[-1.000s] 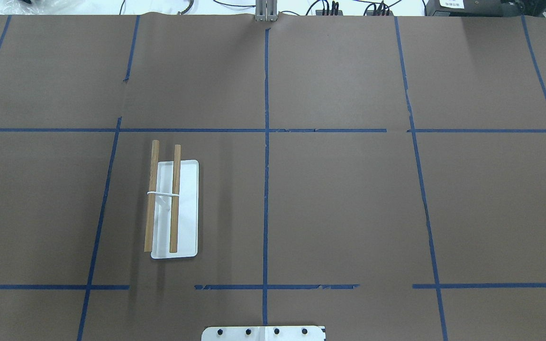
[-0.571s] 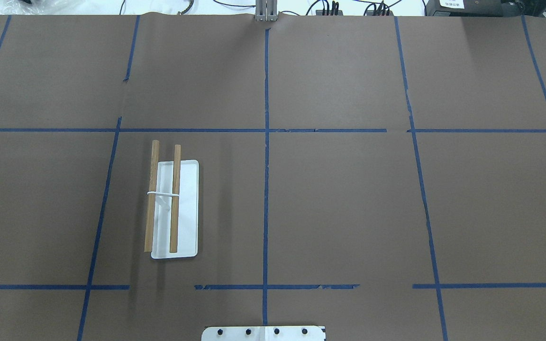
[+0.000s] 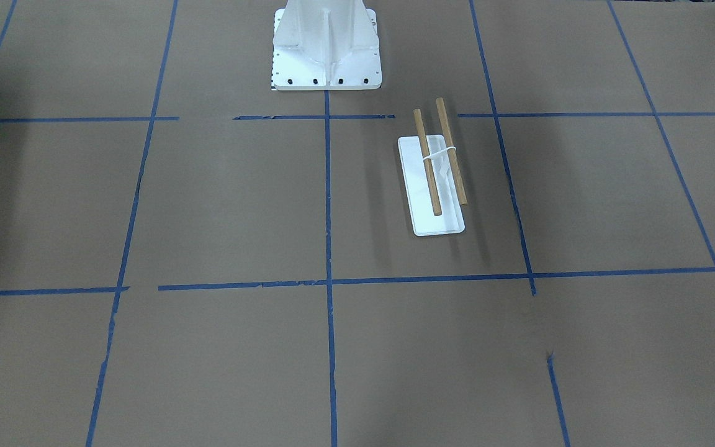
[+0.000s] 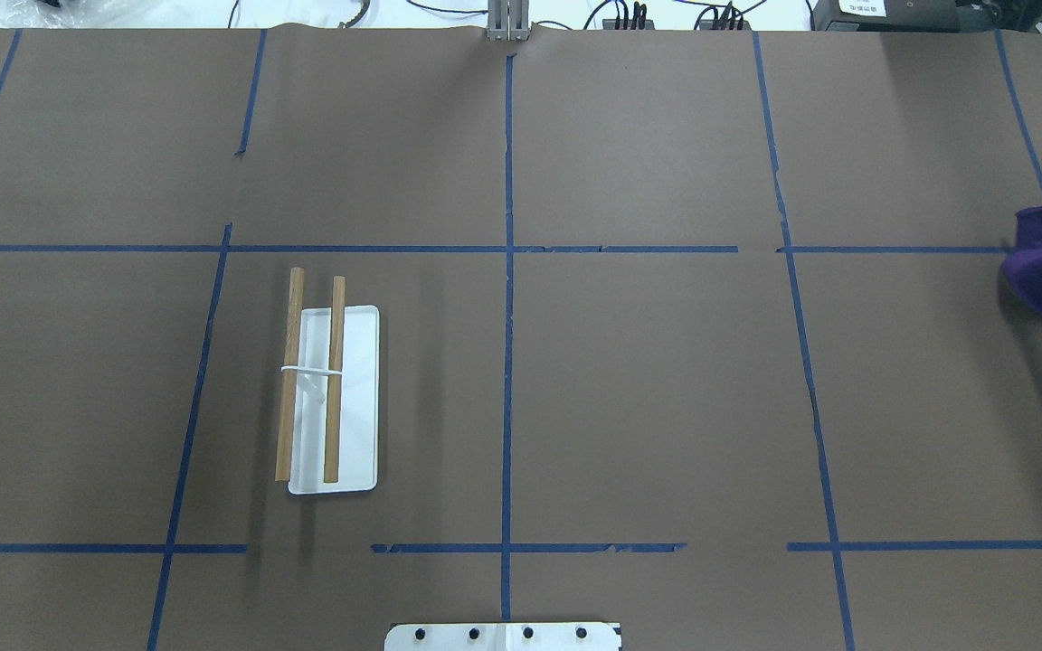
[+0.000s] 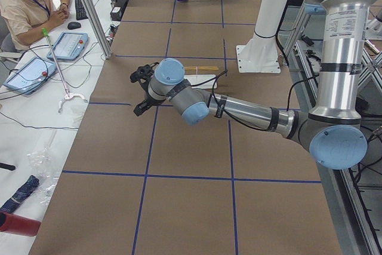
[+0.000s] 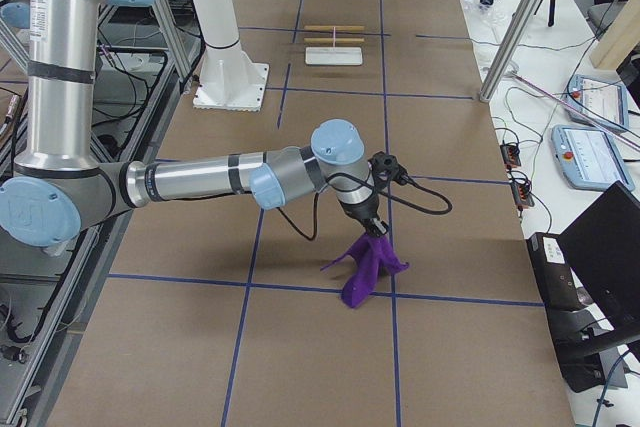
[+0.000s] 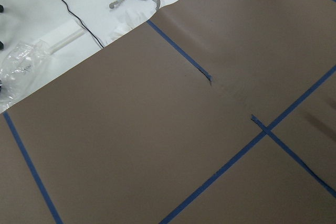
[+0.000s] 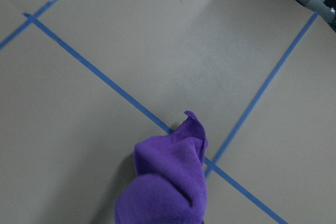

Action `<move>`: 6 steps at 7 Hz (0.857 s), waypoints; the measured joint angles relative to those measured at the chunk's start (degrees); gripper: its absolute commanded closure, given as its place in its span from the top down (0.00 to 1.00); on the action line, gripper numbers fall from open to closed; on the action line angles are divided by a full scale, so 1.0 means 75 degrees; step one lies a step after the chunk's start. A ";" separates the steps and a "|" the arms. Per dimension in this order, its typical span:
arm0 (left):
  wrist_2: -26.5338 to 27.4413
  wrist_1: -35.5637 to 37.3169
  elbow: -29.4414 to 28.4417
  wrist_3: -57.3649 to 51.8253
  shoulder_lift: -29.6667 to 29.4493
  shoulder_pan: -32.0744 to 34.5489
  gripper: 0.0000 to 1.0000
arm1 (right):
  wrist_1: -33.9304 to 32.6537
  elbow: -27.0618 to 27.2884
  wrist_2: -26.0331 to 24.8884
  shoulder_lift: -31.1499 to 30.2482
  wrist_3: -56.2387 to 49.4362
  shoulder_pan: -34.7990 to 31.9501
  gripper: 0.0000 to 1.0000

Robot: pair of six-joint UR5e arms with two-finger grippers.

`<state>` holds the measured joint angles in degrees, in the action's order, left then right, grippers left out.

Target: Hang towel on rack

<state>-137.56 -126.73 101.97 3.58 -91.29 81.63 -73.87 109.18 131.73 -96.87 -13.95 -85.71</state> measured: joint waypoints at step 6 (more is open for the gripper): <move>0.0739 0.1258 0.0275 0.7358 -0.2710 -0.2702 0.71 | 0.0017 0.1099 -0.1586 0.3019 0.6799 0.3972 0.00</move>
<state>-132.02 -117.30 104.03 58.77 -111.61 61.37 -73.74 117.42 119.84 -74.22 37.04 -55.92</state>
